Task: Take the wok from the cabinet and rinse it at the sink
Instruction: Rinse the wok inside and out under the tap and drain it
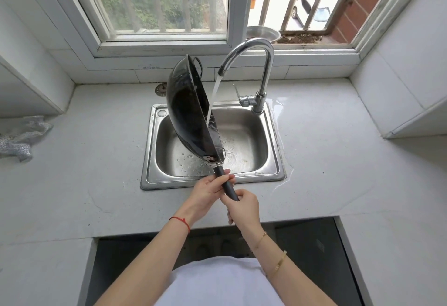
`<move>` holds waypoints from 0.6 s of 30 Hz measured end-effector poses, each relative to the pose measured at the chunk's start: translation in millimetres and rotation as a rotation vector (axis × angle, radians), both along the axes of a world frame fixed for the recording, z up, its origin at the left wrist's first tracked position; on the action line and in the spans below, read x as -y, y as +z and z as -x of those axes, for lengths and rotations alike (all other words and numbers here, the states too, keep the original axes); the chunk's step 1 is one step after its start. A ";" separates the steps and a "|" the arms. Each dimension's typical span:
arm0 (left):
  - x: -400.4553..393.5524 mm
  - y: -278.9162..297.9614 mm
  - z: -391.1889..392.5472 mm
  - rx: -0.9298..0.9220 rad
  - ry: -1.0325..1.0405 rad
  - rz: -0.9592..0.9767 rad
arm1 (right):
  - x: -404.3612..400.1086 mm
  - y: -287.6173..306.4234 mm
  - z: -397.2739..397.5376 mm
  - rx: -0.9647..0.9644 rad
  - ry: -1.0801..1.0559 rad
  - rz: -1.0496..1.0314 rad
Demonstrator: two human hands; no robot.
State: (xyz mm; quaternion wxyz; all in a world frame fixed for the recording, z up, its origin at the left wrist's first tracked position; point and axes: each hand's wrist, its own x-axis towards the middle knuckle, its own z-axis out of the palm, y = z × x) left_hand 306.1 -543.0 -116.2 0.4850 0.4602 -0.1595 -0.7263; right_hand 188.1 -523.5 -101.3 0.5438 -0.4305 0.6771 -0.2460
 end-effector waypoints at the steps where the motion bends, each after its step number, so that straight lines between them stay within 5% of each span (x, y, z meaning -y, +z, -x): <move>1: -0.4 -1.4 -1.2 -0.006 0.000 -0.004 | 1.2 2.6 0.2 0.068 0.005 -0.041; 8: -3.3 -2.2 -9.3 -0.131 0.014 -0.022 | 11.9 13.0 7.0 0.432 0.134 -0.302; 18: -11.1 -6.5 -16.1 -0.106 -0.074 -0.055 | -5.8 0.8 -8.8 0.094 0.157 -0.029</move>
